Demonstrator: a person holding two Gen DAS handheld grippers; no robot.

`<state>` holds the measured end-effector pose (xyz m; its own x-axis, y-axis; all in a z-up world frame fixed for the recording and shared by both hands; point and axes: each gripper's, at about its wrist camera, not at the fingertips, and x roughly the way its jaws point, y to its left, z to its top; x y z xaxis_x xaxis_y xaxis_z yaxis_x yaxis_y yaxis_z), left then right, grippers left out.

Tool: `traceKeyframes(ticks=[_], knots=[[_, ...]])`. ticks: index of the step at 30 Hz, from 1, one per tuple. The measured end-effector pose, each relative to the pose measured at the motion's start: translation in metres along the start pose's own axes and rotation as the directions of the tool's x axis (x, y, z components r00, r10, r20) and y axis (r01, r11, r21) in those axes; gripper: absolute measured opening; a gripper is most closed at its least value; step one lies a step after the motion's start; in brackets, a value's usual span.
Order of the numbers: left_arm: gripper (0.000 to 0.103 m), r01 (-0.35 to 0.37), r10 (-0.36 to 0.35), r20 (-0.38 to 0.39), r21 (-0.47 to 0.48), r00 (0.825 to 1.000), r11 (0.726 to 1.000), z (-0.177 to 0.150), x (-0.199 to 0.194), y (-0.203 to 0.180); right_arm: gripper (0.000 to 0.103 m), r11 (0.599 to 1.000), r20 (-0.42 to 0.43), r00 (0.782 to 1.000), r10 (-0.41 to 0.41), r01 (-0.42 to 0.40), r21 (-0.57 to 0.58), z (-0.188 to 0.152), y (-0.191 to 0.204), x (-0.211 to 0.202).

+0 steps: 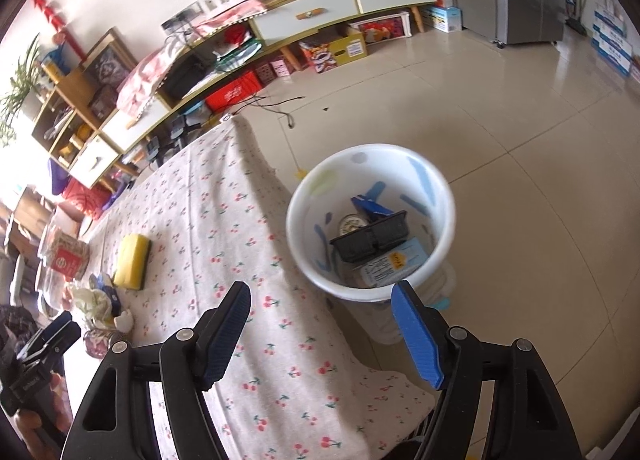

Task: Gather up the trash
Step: 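Move both grippers back over the remaining trash on the table, then grasp the yellow sponge with the right gripper while the left gripper approaches the wrapper pile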

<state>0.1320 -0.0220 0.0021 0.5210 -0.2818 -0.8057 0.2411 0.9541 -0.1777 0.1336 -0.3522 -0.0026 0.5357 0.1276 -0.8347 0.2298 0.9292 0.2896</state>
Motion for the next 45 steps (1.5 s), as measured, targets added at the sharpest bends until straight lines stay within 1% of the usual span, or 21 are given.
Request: traceKeyframes(ticks=[6,12,14,17,21,26,29,32,36,41,45], knots=[[0.095,-0.032,0.032,-0.001,-0.062,0.999,0.998,-0.011,-0.010,0.042,0.076,0.998,-0.030,0.999,0.024,-0.025,-0.064,-0.005,0.040,0.012],[0.095,-0.074,0.073,-0.011,-0.141,0.997,0.987,-0.018,-0.012,0.084,0.076,0.992,-0.060,0.998,0.028,-0.035,-0.122,-0.013,0.081,0.027],[0.095,-0.092,0.090,-0.022,-0.171,0.996,0.981,-0.020,-0.013,0.099,0.076,0.990,-0.071,0.997,0.028,-0.038,-0.136,-0.014,0.093,0.034],[0.095,-0.103,0.096,-0.042,-0.222,0.995,0.969,-0.023,-0.015,0.123,0.076,0.987,-0.084,0.996,0.034,-0.047,-0.153,-0.015,0.115,0.043],[0.095,-0.118,0.108,-0.053,-0.259,0.993,0.959,-0.026,-0.019,0.144,0.077,0.982,-0.099,0.994,0.037,-0.055,-0.181,-0.014,0.141,0.054],[0.095,-0.127,0.107,-0.076,-0.341,0.991,0.931,-0.037,-0.017,0.172,0.077,0.977,-0.127,0.991,0.039,-0.065,-0.203,-0.011,0.177,0.078],[0.095,-0.139,0.115,-0.085,-0.374,0.990,0.917,-0.044,-0.019,0.187,0.077,0.974,-0.145,0.988,0.045,-0.076,-0.212,-0.010,0.200,0.096],[0.095,-0.150,0.124,-0.090,-0.402,0.988,0.903,-0.051,-0.022,0.198,0.077,0.972,-0.170,0.984,0.049,-0.086,-0.220,-0.010,0.222,0.118],[0.095,-0.152,0.123,-0.094,-0.426,0.988,0.892,-0.055,-0.024,0.205,0.077,0.968,-0.192,0.980,0.055,-0.099,-0.231,-0.008,0.247,0.141],[0.095,-0.153,0.122,-0.100,-0.433,0.988,0.888,-0.054,-0.022,0.209,0.077,0.959,-0.205,0.977,0.065,-0.118,-0.257,-0.007,0.275,0.160],[0.095,-0.149,0.114,-0.106,-0.426,0.988,0.893,-0.049,-0.017,0.206,0.077,0.958,-0.214,0.974,0.069,-0.125,-0.259,-0.007,0.288,0.173]])
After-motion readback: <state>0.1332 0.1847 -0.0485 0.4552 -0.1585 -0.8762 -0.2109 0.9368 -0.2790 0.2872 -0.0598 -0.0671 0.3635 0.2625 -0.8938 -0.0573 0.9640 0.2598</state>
